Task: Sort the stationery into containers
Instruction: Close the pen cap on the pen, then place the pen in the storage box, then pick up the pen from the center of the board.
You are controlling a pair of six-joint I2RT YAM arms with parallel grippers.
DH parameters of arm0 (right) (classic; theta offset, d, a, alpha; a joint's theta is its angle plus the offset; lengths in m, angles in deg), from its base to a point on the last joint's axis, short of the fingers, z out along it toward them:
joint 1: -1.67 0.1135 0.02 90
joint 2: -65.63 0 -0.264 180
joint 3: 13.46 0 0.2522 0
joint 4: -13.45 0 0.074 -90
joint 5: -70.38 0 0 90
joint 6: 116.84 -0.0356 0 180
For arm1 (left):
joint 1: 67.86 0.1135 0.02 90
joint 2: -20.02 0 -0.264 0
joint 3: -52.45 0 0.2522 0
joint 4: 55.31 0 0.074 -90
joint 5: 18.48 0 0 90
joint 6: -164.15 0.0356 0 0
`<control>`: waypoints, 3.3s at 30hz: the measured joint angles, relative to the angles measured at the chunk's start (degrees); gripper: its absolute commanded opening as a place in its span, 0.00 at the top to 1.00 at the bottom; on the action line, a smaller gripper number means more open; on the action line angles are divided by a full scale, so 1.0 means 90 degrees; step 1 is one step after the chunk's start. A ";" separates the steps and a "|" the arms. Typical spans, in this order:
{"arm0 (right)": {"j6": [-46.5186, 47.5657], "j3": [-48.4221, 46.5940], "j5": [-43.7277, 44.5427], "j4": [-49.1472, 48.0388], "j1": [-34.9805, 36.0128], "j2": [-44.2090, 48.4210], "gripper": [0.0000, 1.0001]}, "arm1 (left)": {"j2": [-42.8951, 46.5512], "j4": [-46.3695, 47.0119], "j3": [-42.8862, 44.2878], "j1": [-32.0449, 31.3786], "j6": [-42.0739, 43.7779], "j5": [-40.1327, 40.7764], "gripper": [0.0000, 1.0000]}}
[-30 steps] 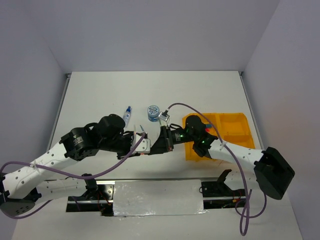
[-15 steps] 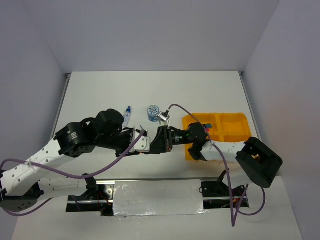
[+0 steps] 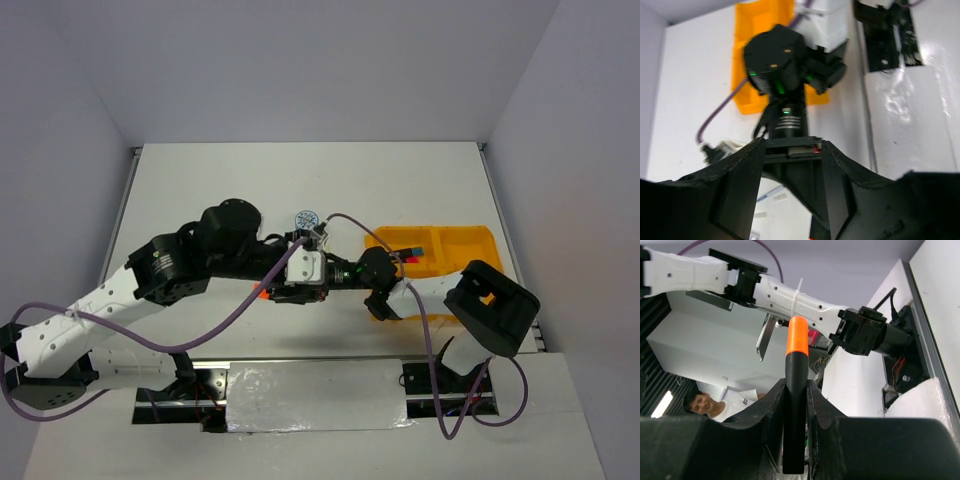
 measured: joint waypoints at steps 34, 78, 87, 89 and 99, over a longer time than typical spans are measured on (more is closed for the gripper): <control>0.5187 -0.1396 0.6052 0.9282 -0.1358 0.4437 1.00 | 0.1938 0.1586 -0.2045 0.0000 -0.4592 0.6649 0.01; 0.4527 -0.2089 0.7830 0.9984 -0.1200 0.4027 0.00 | 0.2380 0.0899 -0.4014 0.1287 -0.4775 0.6951 0.01; 0.6232 -0.1632 0.6232 0.9799 -0.0389 0.4478 0.00 | 0.2467 0.0967 -0.4192 0.2841 -0.5081 0.6606 0.01; 0.6324 -0.1489 0.6118 0.9879 -0.0357 0.4563 0.00 | 0.2489 0.0974 -0.4192 0.2861 -0.5115 0.6611 0.01; 0.6528 -0.1469 0.5914 1.0015 -0.0330 0.4784 0.00 | 0.3021 0.0984 -0.4204 0.2866 -0.5319 0.6856 0.01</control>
